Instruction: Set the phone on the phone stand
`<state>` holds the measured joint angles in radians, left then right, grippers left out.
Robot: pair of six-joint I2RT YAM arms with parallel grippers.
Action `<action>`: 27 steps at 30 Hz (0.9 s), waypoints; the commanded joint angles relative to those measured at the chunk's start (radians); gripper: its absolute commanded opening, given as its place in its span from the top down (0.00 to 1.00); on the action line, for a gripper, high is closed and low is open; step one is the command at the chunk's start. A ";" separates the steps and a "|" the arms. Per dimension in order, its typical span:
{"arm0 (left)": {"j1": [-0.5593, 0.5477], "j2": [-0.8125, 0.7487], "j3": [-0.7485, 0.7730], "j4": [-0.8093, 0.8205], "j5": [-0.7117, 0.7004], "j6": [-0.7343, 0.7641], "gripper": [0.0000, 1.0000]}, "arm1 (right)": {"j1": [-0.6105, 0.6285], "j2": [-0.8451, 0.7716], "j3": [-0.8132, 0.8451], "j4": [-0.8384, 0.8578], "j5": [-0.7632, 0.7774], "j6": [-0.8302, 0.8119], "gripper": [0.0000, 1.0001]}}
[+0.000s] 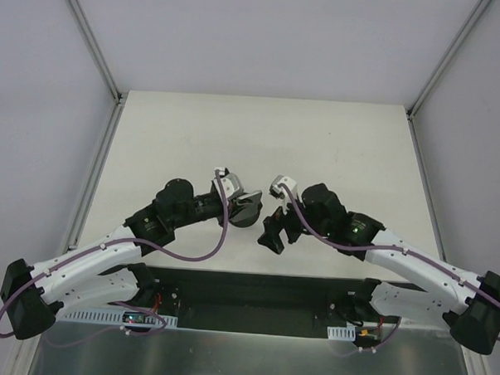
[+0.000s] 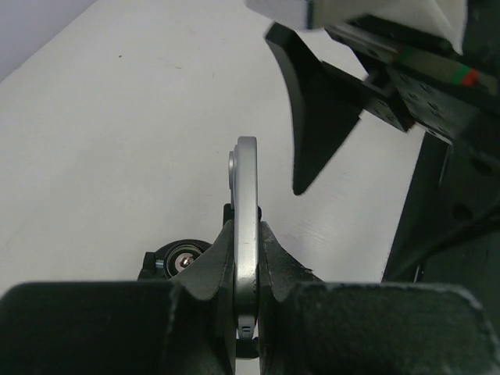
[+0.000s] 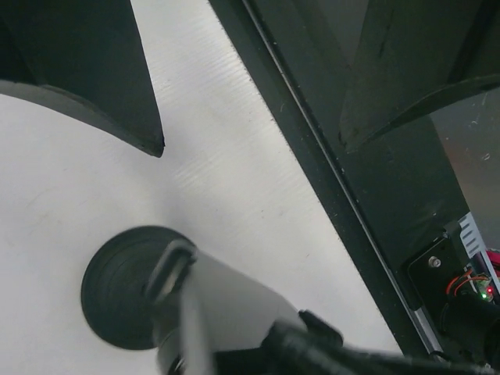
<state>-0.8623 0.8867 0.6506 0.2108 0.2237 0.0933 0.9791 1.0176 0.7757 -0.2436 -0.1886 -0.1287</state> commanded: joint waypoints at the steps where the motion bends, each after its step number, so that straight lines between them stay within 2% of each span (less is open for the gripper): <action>1: 0.000 -0.026 0.014 -0.106 0.183 0.062 1.00 | -0.092 0.009 0.086 0.032 -0.158 -0.134 0.05; 4: 0.000 -0.022 0.030 -0.110 0.201 0.046 1.00 | -0.128 0.039 0.135 0.040 -0.242 -0.169 0.07; 5: 0.000 -0.020 0.037 -0.110 0.197 0.040 0.96 | -0.128 0.051 0.155 0.038 -0.256 -0.184 0.07; 6: 0.000 -0.020 0.040 -0.111 0.180 0.031 0.77 | -0.128 0.062 0.172 0.030 -0.268 -0.212 0.07; 7: 0.000 -0.020 0.043 -0.111 0.158 0.010 0.68 | -0.128 0.091 0.209 0.012 -0.273 -0.228 0.07; 10: 0.000 -0.040 0.052 -0.129 0.071 -0.020 0.45 | -0.135 0.145 0.256 -0.019 -0.301 -0.276 0.07; 12: 0.000 -0.083 0.060 -0.143 0.055 -0.029 0.37 | -0.141 0.170 0.304 -0.032 -0.301 -0.291 0.07; 17: 0.002 -0.201 0.064 -0.182 0.022 -0.067 0.29 | -0.157 0.255 0.396 -0.071 -0.308 -0.325 0.06; 21: 0.002 -0.326 0.070 -0.246 -0.006 -0.086 0.27 | -0.183 0.321 0.488 -0.103 -0.264 -0.331 0.05; 27: 0.002 -0.466 0.090 -0.361 -0.056 -0.125 0.27 | -0.244 0.369 0.527 -0.120 -0.315 -0.362 0.02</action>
<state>-0.8577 0.4950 0.7025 -0.0784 0.2127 0.0246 0.7647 1.3773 1.2488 -0.3454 -0.4770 -0.4335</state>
